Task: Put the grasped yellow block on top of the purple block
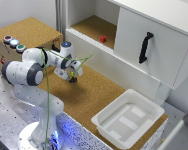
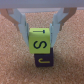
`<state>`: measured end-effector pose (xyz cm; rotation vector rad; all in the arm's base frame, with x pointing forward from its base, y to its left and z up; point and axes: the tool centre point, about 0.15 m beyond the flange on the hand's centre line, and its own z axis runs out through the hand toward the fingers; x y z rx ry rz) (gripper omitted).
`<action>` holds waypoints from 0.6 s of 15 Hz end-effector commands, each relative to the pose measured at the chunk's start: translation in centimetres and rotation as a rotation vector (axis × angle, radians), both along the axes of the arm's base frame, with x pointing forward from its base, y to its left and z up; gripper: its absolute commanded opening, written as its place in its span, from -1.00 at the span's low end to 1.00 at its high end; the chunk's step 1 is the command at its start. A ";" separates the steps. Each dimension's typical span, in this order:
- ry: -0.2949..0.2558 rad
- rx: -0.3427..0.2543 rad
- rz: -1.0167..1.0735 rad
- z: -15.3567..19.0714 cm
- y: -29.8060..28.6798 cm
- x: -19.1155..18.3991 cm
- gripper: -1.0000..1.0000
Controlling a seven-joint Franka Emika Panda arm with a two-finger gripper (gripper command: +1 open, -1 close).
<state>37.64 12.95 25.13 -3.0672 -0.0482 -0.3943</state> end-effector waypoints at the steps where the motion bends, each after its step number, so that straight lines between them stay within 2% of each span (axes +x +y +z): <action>1: 0.042 -0.044 -0.007 -1.9 0.1 2.1 -1.00; 8: 0.039 -0.052 -0.005 -1.3 -0.6 -0.2 -1.00; 9: 0.036 -0.058 -0.006 -1.1 -0.6 -0.3 1.00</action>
